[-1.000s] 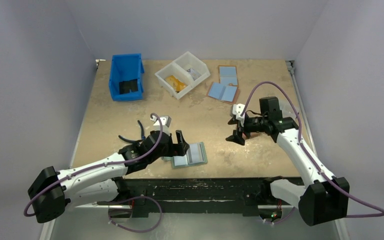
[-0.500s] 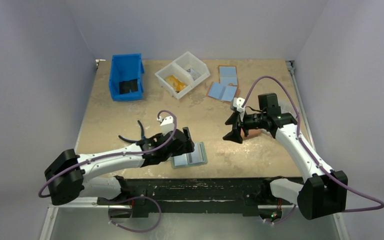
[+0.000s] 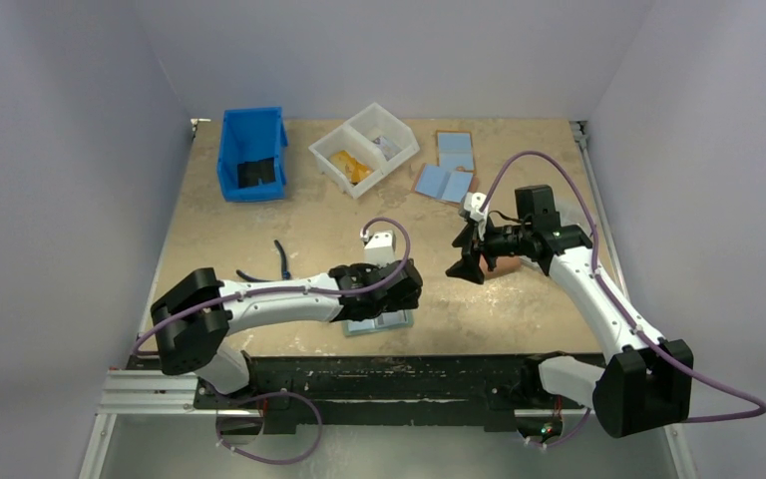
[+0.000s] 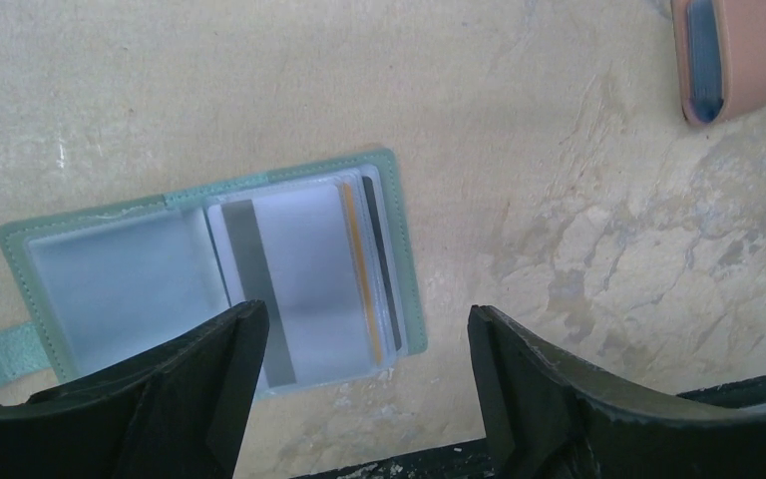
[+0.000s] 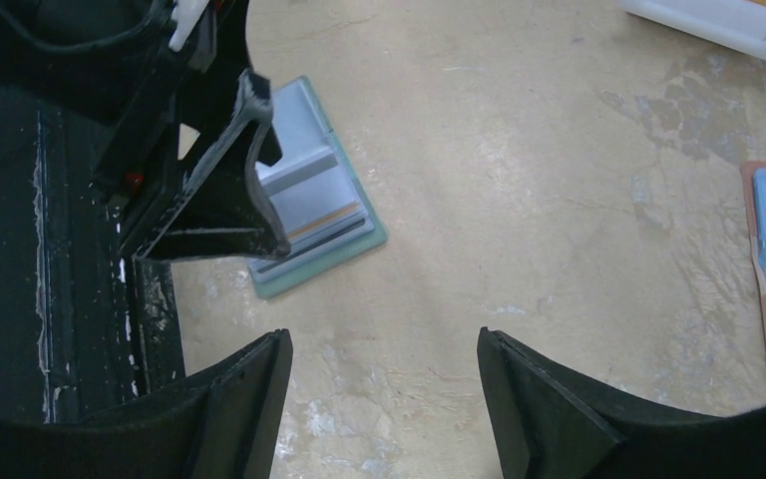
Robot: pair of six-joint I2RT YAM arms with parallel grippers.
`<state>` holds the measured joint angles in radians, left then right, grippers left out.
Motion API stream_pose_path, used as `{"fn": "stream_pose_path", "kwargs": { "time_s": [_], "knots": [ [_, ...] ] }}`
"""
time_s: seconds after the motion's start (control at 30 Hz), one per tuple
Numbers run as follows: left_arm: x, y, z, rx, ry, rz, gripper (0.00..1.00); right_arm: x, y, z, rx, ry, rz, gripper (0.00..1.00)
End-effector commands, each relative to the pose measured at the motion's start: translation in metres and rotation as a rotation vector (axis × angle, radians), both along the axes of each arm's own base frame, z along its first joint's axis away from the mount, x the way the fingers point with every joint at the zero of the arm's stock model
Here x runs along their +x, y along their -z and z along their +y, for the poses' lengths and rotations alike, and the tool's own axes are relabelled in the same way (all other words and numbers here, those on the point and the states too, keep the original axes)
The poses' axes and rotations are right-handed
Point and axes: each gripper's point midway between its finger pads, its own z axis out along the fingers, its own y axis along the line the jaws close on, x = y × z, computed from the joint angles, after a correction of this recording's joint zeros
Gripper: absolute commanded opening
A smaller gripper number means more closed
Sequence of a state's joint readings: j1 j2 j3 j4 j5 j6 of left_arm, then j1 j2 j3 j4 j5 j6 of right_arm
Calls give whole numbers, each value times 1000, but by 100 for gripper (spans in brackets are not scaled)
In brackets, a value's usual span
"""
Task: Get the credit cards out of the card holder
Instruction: Remove the credit card from the card holder.
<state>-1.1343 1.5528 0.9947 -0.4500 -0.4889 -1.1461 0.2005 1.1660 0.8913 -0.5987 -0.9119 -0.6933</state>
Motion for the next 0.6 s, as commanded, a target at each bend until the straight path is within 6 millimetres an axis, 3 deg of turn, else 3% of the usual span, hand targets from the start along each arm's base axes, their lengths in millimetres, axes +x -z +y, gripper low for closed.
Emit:
{"fn": "stream_pose_path", "kwargs": {
  "time_s": [0.0,0.17,0.4,0.57],
  "knots": [
    [-1,-10,-3,24,-27,-29,75,4,1,2,24,14,6,76],
    [-4,6,0,49,-26,-14,68,3,3,4,39,13,28,76],
    [-8,28,-1,75,-10,18,68,3,5,4,40,18,33,75],
    [-9,32,3,65,-26,17,68,4,6,4,39,17,36,75]
  ]
}}
